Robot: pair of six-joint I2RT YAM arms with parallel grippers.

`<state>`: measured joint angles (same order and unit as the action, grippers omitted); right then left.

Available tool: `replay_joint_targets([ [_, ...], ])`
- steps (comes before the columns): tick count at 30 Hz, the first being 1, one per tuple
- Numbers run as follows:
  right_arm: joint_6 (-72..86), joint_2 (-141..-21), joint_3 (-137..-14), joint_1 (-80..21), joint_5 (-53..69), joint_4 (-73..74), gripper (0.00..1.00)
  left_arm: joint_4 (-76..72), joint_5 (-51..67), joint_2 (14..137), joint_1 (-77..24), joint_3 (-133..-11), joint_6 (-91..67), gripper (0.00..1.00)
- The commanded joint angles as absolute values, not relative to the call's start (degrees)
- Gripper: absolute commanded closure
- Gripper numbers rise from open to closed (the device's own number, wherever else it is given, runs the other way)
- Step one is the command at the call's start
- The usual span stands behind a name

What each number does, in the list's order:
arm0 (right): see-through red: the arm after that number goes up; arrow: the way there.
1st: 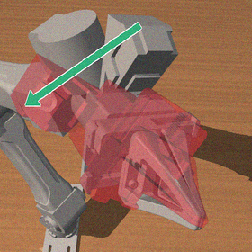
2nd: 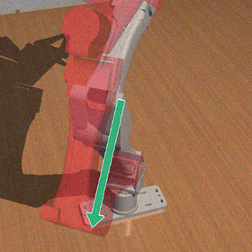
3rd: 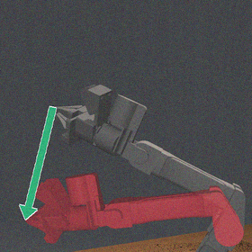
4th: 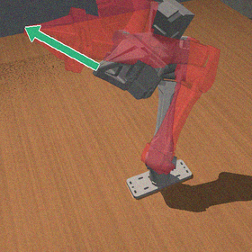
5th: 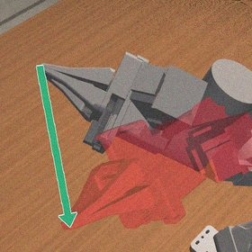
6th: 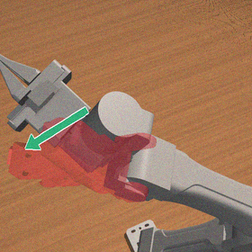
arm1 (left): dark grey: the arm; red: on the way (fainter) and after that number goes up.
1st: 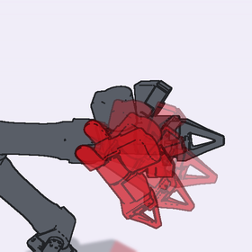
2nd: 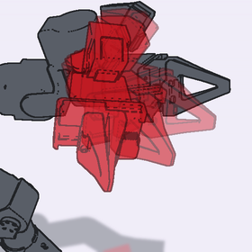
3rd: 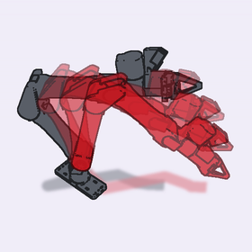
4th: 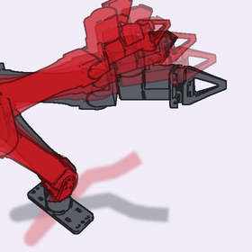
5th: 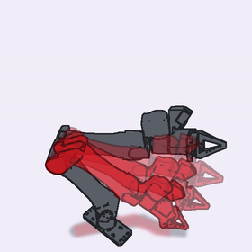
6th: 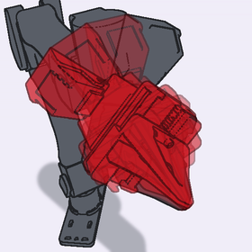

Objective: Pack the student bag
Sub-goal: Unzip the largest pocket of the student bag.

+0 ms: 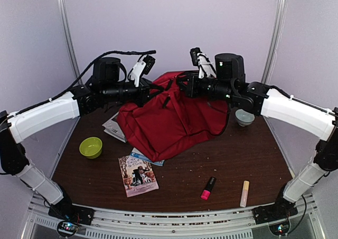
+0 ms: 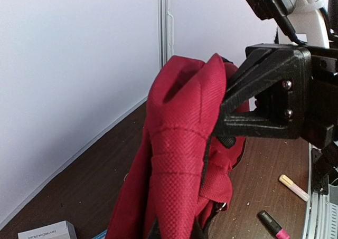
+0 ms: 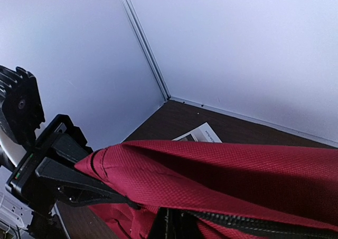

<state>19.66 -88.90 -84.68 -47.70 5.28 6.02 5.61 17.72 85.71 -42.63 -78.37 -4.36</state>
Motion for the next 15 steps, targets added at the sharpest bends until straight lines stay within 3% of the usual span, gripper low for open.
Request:
replay_joint_targets([
  [1,19.09,-83.77,-82.20,-43.22,8.48,8.08,1.00,-0.82,16.94,81.72,-43.11,-78.96,-1.92,1.00],
  [15,12.20,-70.22,-70.24,-25.34,25.29,20.68,1.00,-0.47,17.69,78.55,-43.12,-77.19,2.47,1.00],
])
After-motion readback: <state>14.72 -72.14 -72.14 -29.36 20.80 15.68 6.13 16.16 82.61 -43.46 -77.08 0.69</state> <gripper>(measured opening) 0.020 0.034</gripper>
